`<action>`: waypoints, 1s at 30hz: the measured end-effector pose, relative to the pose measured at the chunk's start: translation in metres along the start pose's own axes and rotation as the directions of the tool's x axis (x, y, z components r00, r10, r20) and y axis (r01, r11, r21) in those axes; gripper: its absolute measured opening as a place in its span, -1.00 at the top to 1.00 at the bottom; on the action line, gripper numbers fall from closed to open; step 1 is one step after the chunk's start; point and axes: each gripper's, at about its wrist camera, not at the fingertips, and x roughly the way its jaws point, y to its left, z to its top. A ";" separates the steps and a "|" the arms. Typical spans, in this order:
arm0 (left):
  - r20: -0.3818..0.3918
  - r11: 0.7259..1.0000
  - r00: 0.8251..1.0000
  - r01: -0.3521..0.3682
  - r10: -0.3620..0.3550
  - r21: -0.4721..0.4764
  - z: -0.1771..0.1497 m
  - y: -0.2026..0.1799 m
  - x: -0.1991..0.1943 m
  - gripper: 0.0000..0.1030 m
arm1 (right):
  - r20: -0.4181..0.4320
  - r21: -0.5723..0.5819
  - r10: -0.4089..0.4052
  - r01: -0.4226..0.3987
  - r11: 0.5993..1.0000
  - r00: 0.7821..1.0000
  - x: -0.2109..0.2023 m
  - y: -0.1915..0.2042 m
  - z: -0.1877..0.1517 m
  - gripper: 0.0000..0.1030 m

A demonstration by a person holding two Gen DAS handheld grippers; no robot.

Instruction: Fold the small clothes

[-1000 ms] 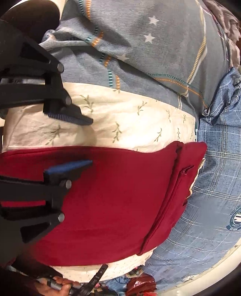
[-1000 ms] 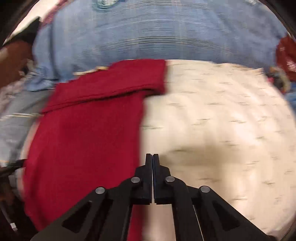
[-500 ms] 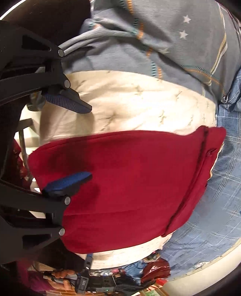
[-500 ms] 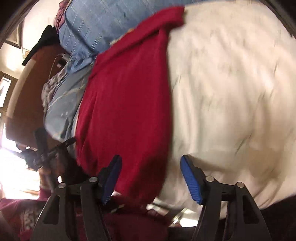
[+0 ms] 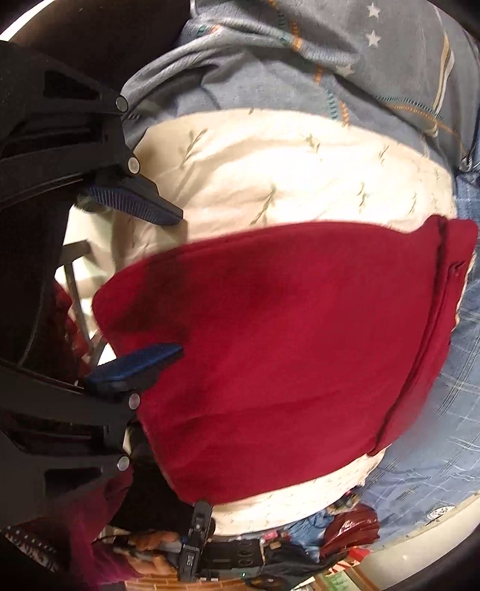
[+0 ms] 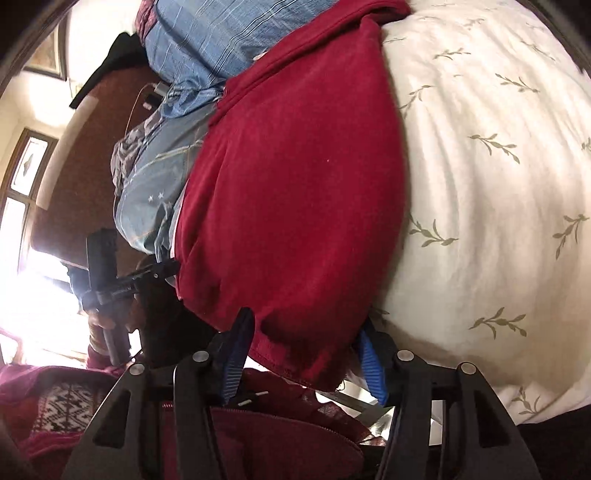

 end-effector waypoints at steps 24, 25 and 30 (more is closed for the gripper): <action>0.000 0.999 1.000 -0.017 0.017 -0.041 0.001 -0.002 0.004 -0.21 | -0.023 -0.148 0.011 -0.014 0.989 1.000 0.026 0.028 0.004 0.41; 0.001 0.999 1.000 -0.020 0.020 -0.038 0.000 -0.002 0.004 -0.21 | -0.013 -0.141 0.018 -0.019 0.990 1.000 0.027 0.027 0.003 0.38; 0.007 0.999 0.999 -0.047 0.047 -0.012 -0.001 -0.007 0.006 -0.03 | -0.010 -0.146 0.000 -0.001 0.989 1.000 0.029 0.033 0.003 0.45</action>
